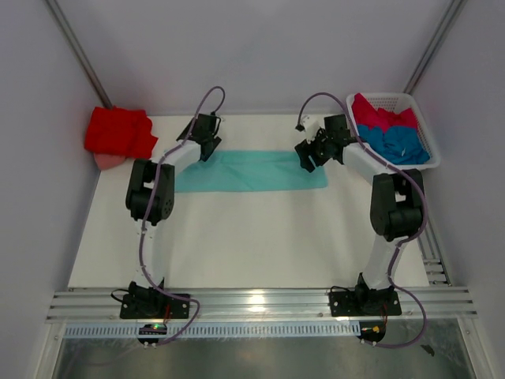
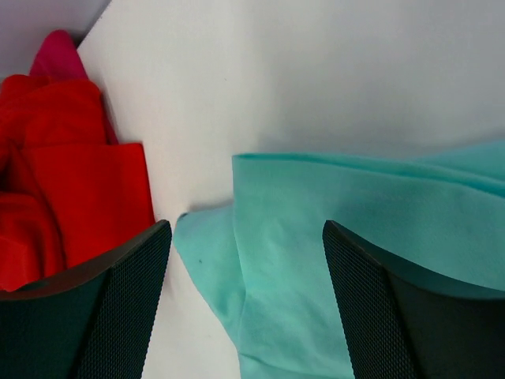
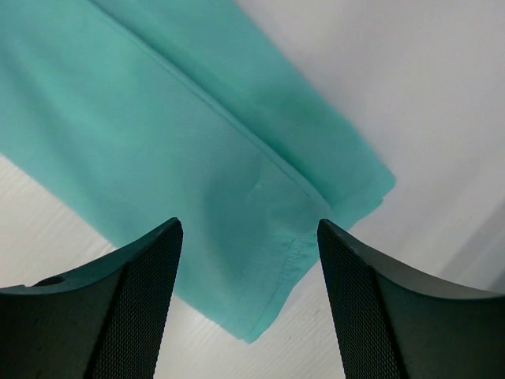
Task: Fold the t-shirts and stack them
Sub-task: Fold the tshirt
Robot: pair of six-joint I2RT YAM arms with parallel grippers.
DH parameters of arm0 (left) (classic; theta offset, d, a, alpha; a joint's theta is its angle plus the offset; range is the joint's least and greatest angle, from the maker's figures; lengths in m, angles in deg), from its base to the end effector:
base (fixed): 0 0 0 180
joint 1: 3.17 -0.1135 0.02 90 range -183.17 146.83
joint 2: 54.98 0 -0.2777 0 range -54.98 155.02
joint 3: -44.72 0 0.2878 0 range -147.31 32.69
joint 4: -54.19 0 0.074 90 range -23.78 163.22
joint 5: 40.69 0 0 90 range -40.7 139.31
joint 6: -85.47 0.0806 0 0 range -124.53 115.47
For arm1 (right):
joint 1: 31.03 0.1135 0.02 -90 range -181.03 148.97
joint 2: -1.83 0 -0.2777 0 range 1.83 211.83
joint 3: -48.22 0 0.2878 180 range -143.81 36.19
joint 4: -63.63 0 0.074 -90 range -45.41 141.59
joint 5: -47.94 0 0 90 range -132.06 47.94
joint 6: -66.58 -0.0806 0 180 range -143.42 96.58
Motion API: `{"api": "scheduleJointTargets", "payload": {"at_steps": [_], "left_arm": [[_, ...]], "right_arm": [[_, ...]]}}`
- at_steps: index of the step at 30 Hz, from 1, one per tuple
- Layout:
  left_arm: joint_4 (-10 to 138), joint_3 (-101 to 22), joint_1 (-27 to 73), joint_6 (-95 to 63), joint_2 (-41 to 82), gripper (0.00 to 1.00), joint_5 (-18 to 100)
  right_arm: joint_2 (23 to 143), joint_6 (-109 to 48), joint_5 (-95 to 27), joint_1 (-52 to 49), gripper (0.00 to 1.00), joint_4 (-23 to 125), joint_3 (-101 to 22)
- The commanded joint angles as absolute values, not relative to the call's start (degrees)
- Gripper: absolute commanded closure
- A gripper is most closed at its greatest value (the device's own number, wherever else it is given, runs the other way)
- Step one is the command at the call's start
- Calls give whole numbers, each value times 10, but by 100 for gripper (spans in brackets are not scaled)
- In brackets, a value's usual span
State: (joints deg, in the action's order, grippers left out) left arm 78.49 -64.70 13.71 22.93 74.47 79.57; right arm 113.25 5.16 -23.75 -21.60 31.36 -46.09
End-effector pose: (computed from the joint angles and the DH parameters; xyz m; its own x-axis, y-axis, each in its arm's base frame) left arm 0.5568 -0.1265 0.1290 -0.6368 0.6095 -0.4724 0.2248 0.7327 0.6423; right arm 0.4836 0.1060 0.1731 -0.4866 -0.5412 -0.6858 -0.6720 0.7335 -0.1020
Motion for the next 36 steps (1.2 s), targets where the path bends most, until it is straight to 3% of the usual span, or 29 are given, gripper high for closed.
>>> {"api": "scheduleJointTargets", "payload": {"at_steps": [1, 6, 11, 13, 18, 36], "left_arm": [[834, -613, 142, 150, 640, 20, 712], [848, -564, 162, 146, 582, 20, 687], [902, -549, 165, 126, 541, 20, 526], [933, -546, 166, 130, 529, 20, 441], [945, -541, 166, 129, 531, 20, 354], [957, -551, 165, 161, 585, 21, 355]], "right_arm": [[1050, 79, -243, -185, 27, 359, -407], [1038, 105, -215, -162, 27, 334, -395], [1065, 122, -99, -161, 27, 237, -427], [1079, 124, -87, -157, 27, 226, -435], [1115, 130, -91, -157, 27, 225, -455], [1174, 113, -150, -160, 27, 186, -513]]}}
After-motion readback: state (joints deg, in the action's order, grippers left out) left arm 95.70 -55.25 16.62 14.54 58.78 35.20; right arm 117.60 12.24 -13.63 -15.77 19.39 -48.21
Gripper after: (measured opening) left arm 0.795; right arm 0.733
